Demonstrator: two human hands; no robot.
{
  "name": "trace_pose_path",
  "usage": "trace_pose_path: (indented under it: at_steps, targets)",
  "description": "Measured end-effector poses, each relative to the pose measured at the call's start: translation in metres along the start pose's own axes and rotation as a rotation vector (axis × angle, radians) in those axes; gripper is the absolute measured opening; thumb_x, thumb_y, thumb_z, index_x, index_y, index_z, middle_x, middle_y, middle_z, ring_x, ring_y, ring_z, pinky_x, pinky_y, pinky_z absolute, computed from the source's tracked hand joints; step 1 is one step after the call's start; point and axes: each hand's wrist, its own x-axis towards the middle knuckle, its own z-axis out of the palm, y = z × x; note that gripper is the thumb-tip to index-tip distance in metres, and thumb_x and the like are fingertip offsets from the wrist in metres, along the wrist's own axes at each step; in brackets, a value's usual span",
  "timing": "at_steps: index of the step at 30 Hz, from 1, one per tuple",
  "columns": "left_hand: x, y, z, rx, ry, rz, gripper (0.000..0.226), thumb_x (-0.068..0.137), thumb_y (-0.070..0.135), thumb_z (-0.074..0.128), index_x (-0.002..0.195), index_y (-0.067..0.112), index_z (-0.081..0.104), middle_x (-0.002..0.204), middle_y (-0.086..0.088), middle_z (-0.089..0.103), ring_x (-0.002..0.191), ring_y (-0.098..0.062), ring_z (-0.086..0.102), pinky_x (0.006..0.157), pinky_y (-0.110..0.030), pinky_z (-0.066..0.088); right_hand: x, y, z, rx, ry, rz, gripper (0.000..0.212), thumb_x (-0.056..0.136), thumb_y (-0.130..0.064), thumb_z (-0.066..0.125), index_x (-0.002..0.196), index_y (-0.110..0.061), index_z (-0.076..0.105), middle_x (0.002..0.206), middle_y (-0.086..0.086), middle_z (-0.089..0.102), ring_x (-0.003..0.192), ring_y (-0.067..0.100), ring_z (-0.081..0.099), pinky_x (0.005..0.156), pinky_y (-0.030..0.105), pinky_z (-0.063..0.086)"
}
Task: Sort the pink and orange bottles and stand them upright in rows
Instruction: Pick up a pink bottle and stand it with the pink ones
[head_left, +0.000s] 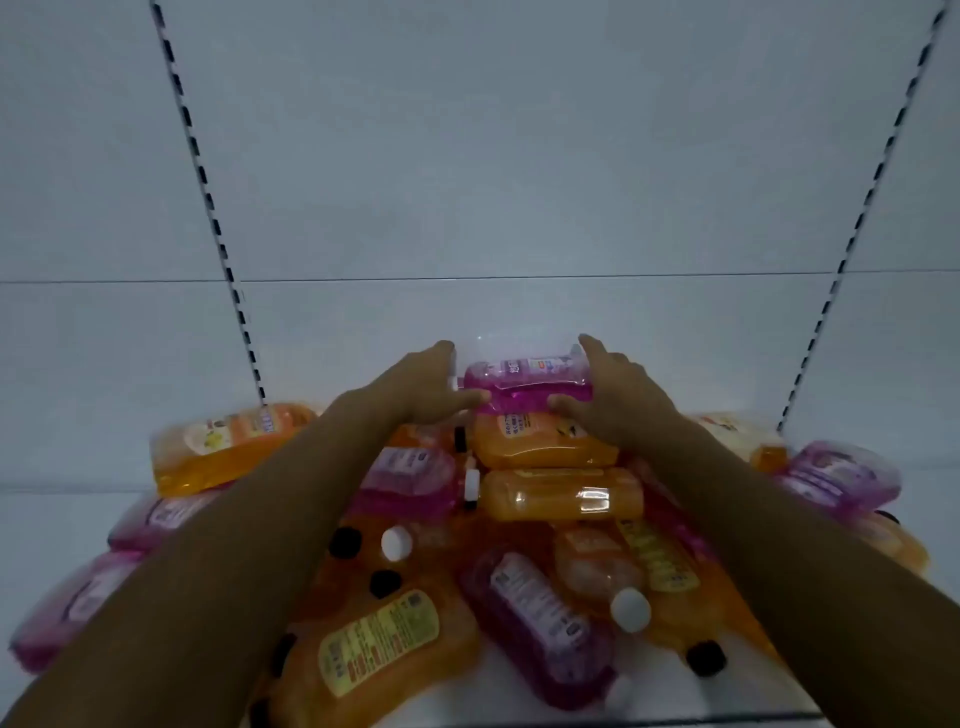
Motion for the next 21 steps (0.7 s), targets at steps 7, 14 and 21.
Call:
trace_pose_path:
  at_steps: [7,14,21]
  targets:
    - [0.024,0.002,0.018,-0.088,-0.060,0.037,0.063,0.080,0.047,0.072,0.130,0.014,0.050,0.122,-0.006,0.057,0.098,-0.016,0.052,0.078,-0.027,0.042,0.008,0.003,0.008,-0.001,-0.045,-0.085,0.072,0.082,-0.036,0.074,0.140,-0.021,0.036,0.124,0.003,0.062,0.108,0.024,0.060,0.084,0.035,0.050]
    - [0.011,0.008,0.011,-0.203,0.095,0.042,0.077,0.073,0.046,0.079,0.135,0.011,0.050,0.129,-0.008,0.056,0.103,-0.013,0.051,0.079,-0.025,0.042,0.004,0.006,0.003,0.068,0.039,-0.119,0.071,0.081,-0.038,0.075,0.141,-0.020,0.040,0.125,0.004,0.062,0.110,0.024,0.060,0.088,0.037,0.053]
    - [-0.041,0.008,-0.020,-0.418,0.239,-0.014,0.075,0.052,0.056,0.082,0.111,0.011,0.068,0.105,-0.002,0.070,0.096,-0.019,0.067,0.086,-0.040,0.057,-0.016,-0.020,-0.007,0.213,0.145,-0.223,0.072,0.083,-0.038,0.073,0.144,-0.020,0.038,0.127,0.008,0.059,0.111,0.025,0.058,0.089,0.036,0.053]
